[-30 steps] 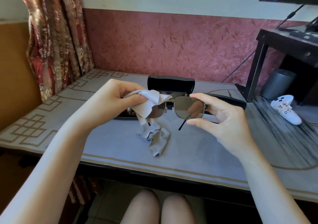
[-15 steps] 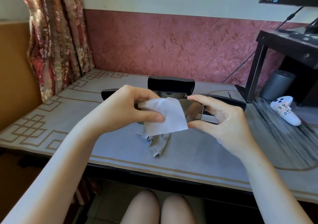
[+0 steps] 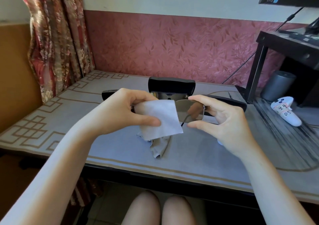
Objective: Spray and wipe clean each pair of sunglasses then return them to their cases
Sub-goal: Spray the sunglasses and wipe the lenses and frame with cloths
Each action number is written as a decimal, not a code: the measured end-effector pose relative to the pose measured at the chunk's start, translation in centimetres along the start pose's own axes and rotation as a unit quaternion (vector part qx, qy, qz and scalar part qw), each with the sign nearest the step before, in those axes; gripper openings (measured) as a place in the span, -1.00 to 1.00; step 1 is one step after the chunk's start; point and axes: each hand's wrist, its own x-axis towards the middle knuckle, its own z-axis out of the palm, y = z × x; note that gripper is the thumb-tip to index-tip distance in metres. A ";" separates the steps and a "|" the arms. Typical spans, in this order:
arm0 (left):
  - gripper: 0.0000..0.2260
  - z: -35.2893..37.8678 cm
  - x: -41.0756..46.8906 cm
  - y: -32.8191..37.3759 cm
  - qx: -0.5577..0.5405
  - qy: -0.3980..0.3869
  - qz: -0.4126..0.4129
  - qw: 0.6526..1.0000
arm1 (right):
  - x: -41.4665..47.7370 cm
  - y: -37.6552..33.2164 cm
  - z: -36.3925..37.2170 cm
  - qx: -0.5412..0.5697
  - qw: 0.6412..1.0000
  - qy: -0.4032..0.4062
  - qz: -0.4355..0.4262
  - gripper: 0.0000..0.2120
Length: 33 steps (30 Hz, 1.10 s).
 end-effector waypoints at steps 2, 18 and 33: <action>-0.83 0.6 0.4 0.3 0.030 -0.002 0.015 0.999 | 0.1 -0.2 0.3 -0.022 1.000 -0.009 -0.005 -0.51; -0.59 -0.4 0.2 -1.6 -0.006 0.095 -0.013 0.995 | -0.6 0.6 0.2 0.011 1.000 0.013 0.008 -0.51; -0.59 0.3 -0.2 0.0 0.084 0.074 0.014 0.994 | -0.5 -0.1 -0.4 0.028 1.000 0.007 0.008 -0.53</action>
